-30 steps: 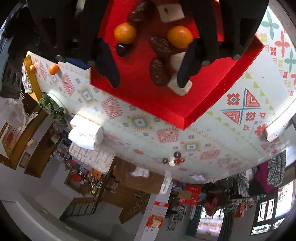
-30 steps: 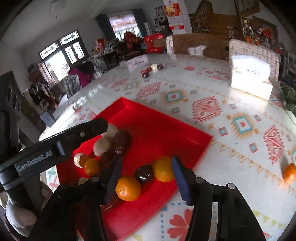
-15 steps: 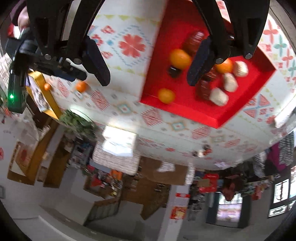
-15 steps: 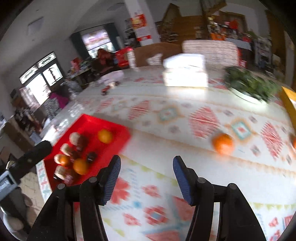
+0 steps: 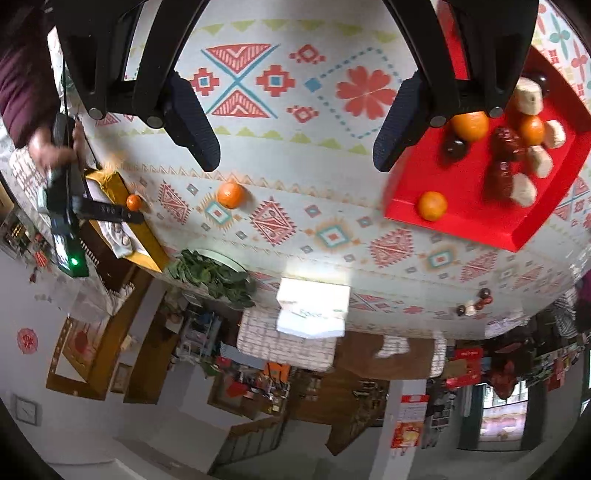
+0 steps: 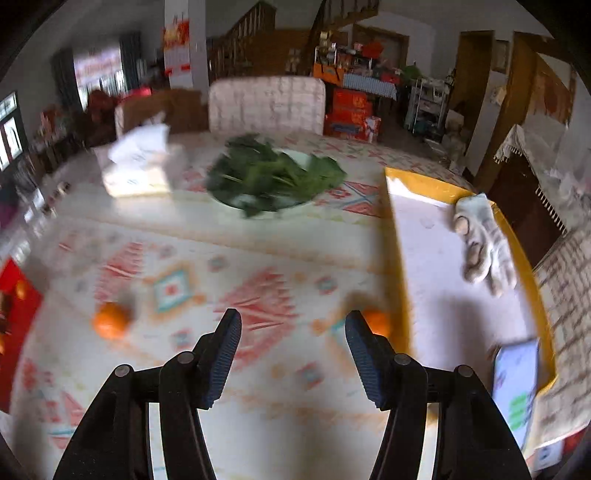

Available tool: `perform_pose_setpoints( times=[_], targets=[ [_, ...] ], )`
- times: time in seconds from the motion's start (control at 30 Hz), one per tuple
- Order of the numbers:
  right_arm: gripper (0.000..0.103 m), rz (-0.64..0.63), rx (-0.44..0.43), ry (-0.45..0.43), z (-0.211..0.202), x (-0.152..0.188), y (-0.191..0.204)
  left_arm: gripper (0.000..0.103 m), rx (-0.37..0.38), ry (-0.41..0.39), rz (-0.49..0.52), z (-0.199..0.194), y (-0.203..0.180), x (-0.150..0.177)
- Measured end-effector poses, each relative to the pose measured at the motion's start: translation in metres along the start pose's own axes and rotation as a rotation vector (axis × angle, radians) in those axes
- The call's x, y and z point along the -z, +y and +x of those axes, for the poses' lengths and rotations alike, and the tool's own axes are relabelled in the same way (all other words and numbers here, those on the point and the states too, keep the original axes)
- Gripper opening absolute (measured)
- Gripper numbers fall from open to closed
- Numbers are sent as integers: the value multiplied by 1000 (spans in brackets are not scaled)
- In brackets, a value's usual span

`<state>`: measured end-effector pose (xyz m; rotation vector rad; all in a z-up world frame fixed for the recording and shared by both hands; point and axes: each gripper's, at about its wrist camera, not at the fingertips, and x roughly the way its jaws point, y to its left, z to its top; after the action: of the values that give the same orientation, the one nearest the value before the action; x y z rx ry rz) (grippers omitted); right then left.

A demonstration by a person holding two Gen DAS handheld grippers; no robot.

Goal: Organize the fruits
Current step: 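Move both open tools toward the last two oranges on the table, then grasp an orange with the left tool while the right tool grasps another orange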

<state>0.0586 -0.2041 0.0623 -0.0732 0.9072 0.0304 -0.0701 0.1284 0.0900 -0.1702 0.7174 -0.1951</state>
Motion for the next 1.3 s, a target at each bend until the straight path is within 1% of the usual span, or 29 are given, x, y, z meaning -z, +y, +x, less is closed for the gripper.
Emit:
perform_pose_setpoints(
  times=[0.13,0.2,0.27,0.3,0.37,0.43,0.47,0.5,0.53,0.6,0.67,0.7,0.8,0.87,1.0,1.03,1.07,1.1,1.13,1.27,1.3],
  targets=[
    [63,-20,6,60,25,-8,-17,84,4,35,12,18,-8,-1],
    [63,-17,23,91,40,-8,-21,84,5,48,17,25,-10,0],
    [61,-3,9,102,47,-6,-26,84,12,59,17,29,-11,2],
    [62,4,-7,107,46,-3,-27,84,15,63,17,30,-11,2],
    [64,33,-71,132,39,1,-27,84,18,71,16,33,-10,3],
    [64,58,-211,139,23,5,-28,84,27,73,10,33,-8,3],
    [64,77,-314,138,12,7,-30,84,31,72,7,34,-8,3],
    [63,104,-379,129,3,10,-33,84,32,70,4,33,-7,3],
    [63,124,-387,108,-6,12,-35,84,34,69,0,34,-6,3],
    [63,112,-307,83,-15,16,-33,84,42,75,-9,38,-7,3],
    [63,73,-208,79,-11,24,-24,84,54,85,-13,41,-9,4],
    [63,63,-186,88,-5,28,-19,84,57,93,-11,43,-11,5],
    [63,78,-205,113,13,39,-12,84,51,102,7,44,-14,8],
    [63,103,-237,103,15,51,-10,84,48,105,13,44,-15,8],
    [62,110,-268,74,3,73,2,84,42,117,24,55,-18,4],
    [59,110,-269,64,0,77,4,84,46,121,26,59,-20,3],
    [53,108,-274,56,-2,79,7,84,48,126,27,64,-22,2],
    [49,105,-282,53,-4,81,11,84,48,136,31,71,-26,0],
    [49,100,-286,58,-4,81,15,84,50,142,34,75,-28,-1],
    [47,40,-264,30,-9,88,35,84,64,181,54,105,-40,-8],
    [40,26,-258,24,-11,90,39,84,58,191,60,115,-43,-10]
  ],
)
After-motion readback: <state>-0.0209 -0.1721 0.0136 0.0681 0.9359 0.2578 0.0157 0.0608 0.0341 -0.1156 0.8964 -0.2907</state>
